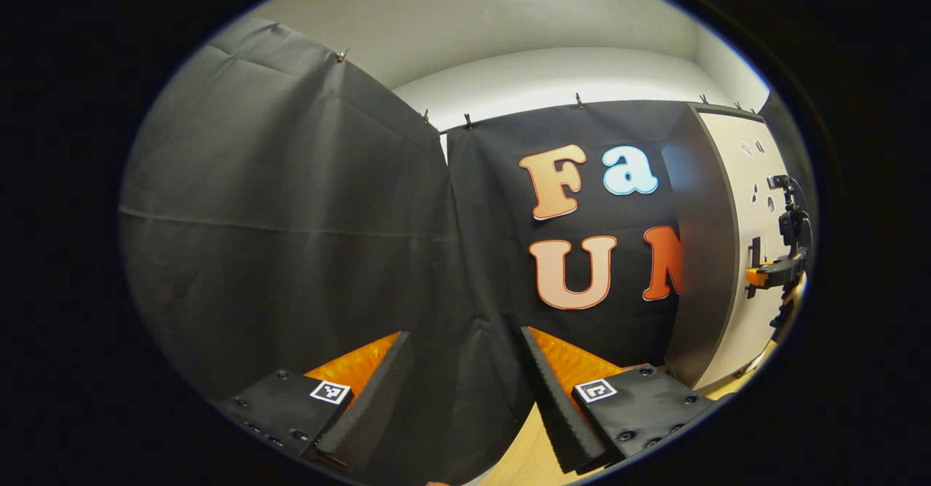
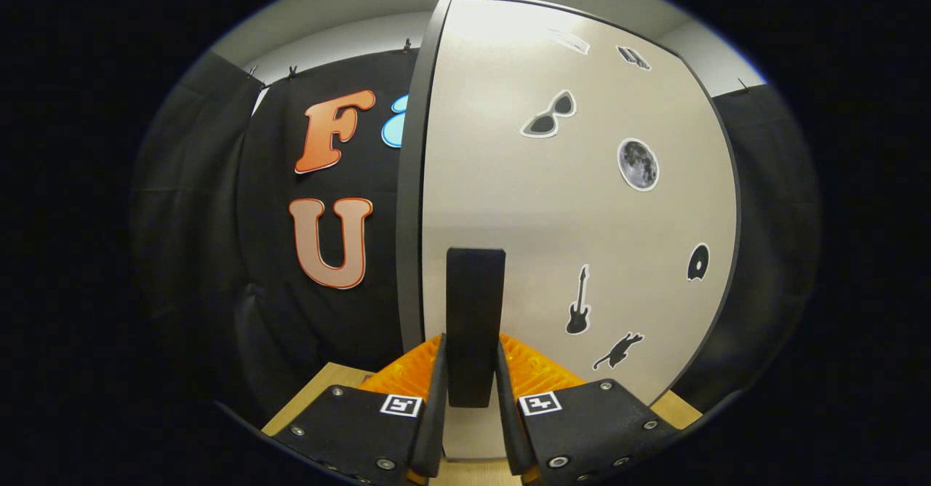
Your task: Open the cabinet door with the right hand, grasp the bottle in the cabinet with the left hand and place it on the coaster, then close the cabinet door with the right hand.
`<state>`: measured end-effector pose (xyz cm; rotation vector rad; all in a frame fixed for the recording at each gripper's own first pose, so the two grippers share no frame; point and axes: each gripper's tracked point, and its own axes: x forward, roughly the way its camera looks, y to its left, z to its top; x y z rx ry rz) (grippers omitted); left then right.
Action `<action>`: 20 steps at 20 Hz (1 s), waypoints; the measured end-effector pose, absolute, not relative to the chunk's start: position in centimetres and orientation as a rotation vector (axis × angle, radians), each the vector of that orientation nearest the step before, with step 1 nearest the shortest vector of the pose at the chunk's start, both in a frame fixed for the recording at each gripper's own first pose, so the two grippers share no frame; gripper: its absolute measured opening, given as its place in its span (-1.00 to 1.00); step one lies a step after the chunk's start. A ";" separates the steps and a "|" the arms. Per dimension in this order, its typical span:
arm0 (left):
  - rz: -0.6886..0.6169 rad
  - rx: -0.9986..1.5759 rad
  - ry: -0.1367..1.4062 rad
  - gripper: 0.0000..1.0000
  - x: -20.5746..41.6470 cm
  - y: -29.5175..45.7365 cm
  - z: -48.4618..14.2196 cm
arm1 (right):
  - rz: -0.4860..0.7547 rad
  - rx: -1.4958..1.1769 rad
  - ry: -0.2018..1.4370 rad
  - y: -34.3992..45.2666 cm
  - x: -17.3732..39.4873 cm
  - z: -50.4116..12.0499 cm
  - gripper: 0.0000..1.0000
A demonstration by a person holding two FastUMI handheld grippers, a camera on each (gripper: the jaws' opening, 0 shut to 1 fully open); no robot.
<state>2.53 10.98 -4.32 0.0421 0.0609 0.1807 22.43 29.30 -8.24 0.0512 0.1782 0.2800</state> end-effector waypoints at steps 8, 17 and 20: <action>0.179 0.040 0.059 0.86 1.1 10.7 -4.1 | 0.297 0.060 0.177 28.6 21.0 -8.0 -0.55; 0.184 0.037 0.049 0.86 -0.8 10.5 -3.3 | 0.299 0.052 0.145 25.6 16.6 -6.6 -0.67; 0.164 0.023 0.046 0.87 -1.1 9.6 -3.0 | 0.273 0.035 0.139 24.7 16.1 -6.4 -0.68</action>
